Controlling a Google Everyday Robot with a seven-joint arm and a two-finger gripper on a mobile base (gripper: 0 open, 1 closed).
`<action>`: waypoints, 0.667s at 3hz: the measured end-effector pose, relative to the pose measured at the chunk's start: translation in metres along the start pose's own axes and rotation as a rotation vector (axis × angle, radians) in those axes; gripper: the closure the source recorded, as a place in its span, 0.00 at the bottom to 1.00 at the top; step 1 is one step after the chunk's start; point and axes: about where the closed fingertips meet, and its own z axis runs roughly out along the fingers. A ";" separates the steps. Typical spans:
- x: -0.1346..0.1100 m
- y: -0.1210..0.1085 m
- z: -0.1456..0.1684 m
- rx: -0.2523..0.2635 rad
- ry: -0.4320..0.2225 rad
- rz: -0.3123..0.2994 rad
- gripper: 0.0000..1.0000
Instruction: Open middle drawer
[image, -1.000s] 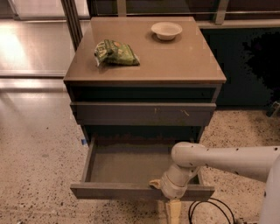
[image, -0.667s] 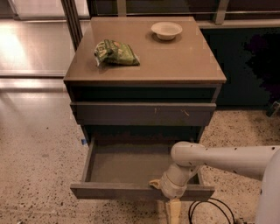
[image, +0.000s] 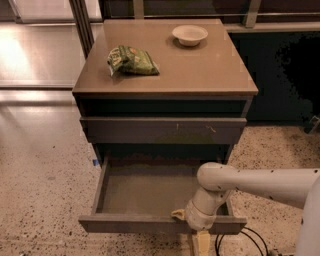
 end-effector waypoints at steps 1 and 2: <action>-0.010 0.030 -0.010 -0.015 -0.003 0.023 0.00; -0.019 0.054 -0.021 -0.002 0.006 0.093 0.00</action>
Offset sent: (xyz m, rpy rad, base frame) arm -0.0591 -0.0208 0.0659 -0.0846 0.0470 -0.1557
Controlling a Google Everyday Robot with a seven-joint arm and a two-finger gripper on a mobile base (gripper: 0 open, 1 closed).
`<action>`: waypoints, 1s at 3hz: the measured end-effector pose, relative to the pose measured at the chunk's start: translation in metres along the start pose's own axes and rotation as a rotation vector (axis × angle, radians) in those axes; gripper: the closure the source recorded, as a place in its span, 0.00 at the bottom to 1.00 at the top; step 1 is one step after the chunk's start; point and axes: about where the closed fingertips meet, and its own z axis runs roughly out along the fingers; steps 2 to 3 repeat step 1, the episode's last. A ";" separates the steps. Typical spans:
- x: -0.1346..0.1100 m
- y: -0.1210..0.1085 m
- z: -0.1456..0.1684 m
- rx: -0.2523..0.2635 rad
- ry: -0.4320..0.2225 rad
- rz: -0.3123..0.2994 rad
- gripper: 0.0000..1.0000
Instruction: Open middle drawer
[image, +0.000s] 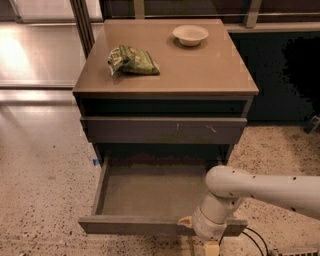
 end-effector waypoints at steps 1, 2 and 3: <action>0.000 0.000 0.000 0.000 0.000 0.000 0.00; 0.000 0.000 0.000 0.000 0.000 0.000 0.00; 0.000 0.000 0.000 0.000 0.000 0.000 0.00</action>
Offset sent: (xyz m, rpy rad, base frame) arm 0.0000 0.0000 0.0000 0.0000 0.0000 0.0000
